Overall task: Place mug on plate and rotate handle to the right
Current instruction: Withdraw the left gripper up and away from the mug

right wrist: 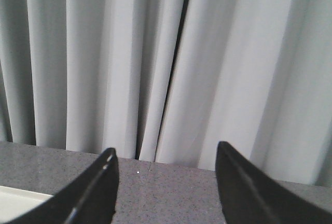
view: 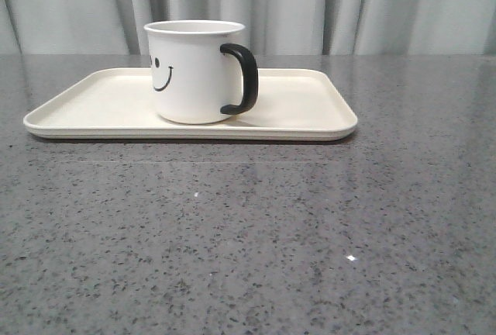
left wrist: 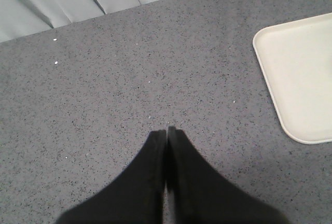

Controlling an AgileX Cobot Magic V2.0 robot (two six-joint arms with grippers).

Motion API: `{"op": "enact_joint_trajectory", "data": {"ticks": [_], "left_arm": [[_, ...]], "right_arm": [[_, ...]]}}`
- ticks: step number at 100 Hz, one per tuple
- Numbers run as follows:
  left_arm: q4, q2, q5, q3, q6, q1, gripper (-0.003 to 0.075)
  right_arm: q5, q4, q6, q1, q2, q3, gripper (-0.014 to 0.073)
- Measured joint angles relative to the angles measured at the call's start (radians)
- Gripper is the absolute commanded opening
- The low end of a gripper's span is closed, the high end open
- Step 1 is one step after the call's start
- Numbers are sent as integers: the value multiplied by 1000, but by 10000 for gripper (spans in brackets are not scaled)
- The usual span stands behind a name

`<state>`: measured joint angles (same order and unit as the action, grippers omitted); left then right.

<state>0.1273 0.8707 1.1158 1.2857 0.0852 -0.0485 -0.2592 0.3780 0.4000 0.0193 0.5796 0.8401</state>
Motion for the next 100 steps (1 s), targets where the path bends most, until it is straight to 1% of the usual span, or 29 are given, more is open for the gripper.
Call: {"op": "enact_joint_trajectory", "data": {"ticks": [16,41,63,77,89,100], "left_arm": [[2,0,-28,-26,-23,0,-20],[2,0,-57,-44,-30,0,-20],[3,0,-67,-46,-46,0,-20],[3,0,-71,-46,-54,0,-20],[3,0,-72,-46,-57,0,-20],[5,0,-72,-46,-58,0,-20]], "right_arm": [[-111,-2,26,0,128,153,424],[-277,-5,50,20,342,455,424],[-419,-7,51,104,549,746,424],[-495,-9,55,175,685,891,424],[-552,-9,55,240,790,978,424],[-567,-9,55,291,868,1011,424]]}}
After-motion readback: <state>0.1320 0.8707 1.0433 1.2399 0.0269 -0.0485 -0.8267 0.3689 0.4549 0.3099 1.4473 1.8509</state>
